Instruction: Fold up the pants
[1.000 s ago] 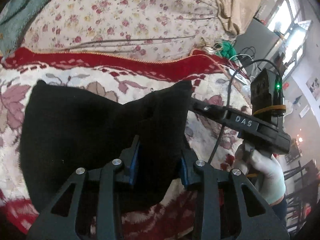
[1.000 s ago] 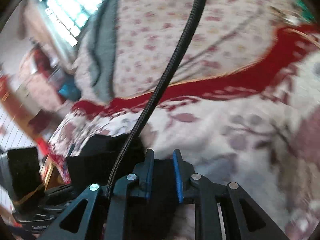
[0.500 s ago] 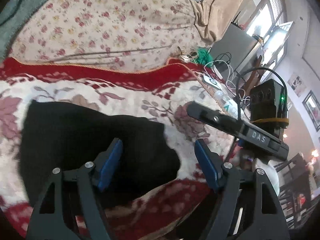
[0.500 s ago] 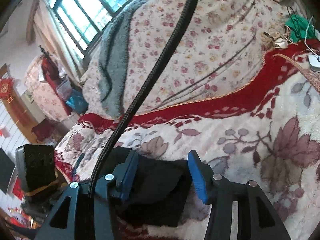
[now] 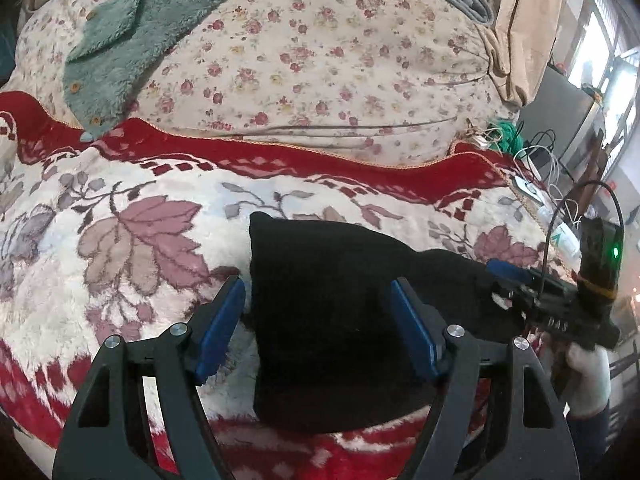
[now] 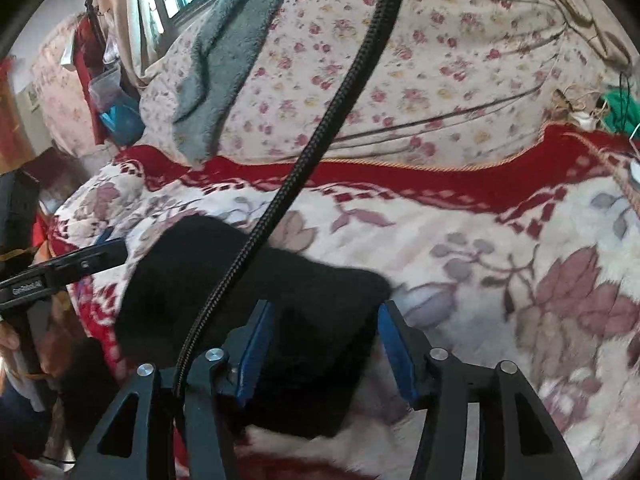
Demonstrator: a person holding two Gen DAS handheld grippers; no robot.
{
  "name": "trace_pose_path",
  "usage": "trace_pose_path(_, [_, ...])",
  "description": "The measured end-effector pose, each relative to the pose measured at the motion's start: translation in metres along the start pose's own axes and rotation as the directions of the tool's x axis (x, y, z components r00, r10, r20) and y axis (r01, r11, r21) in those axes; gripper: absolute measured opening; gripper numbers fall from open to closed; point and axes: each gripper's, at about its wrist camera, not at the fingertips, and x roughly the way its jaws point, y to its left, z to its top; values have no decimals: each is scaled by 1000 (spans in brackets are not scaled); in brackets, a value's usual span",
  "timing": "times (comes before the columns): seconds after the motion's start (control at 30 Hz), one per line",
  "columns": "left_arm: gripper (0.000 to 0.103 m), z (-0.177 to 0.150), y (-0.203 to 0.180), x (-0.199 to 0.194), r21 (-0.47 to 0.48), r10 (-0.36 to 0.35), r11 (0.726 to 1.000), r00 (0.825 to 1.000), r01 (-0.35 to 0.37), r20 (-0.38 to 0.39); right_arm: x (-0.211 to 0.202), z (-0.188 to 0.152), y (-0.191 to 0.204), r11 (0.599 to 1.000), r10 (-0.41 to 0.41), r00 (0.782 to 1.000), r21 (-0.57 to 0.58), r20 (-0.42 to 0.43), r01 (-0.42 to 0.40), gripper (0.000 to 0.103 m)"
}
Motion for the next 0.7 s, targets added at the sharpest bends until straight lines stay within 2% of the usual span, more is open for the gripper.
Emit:
trace_pose_path(0.1, [74,2,-7,13,26,-12,1000,1000,13,-26,15,9,-10,999,36,999,2,-15,-36,53])
trace_pose_path(0.13, [74,3,-9,18,34,-20,999,999,21,-37,22,10,-9,997,77,996,-17,-34,-78,53])
trace_pose_path(0.17, [74,3,-12,25,41,-15,999,999,17,-48,26,10,-6,993,108,993,-35,-50,-110,53])
trace_pose_path(0.2, [74,2,-14,33,46,23,999,998,-20,-50,29,7,-1,989,130,990,-66,-61,-134,52])
trace_pose_path(0.3, [74,2,-22,50,70,121,990,992,-119,-39,32,0,6,979,127,991,-151,-49,-133,39])
trace_pose_path(0.37, [75,2,-26,56,80,161,984,987,-158,-30,30,-1,5,976,143,989,-159,-41,-148,27])
trace_pose_path(0.47, [77,5,-30,62,77,185,980,983,-184,-7,25,7,9,970,117,993,-211,-15,-118,24])
trace_pose_path(0.63, [76,16,-25,63,22,148,989,989,-148,-2,32,26,15,962,7,999,-273,31,1,24])
trace_pose_path(0.7, [76,13,-26,63,28,150,988,989,-150,1,43,23,7,972,13,1000,-233,-20,-18,25])
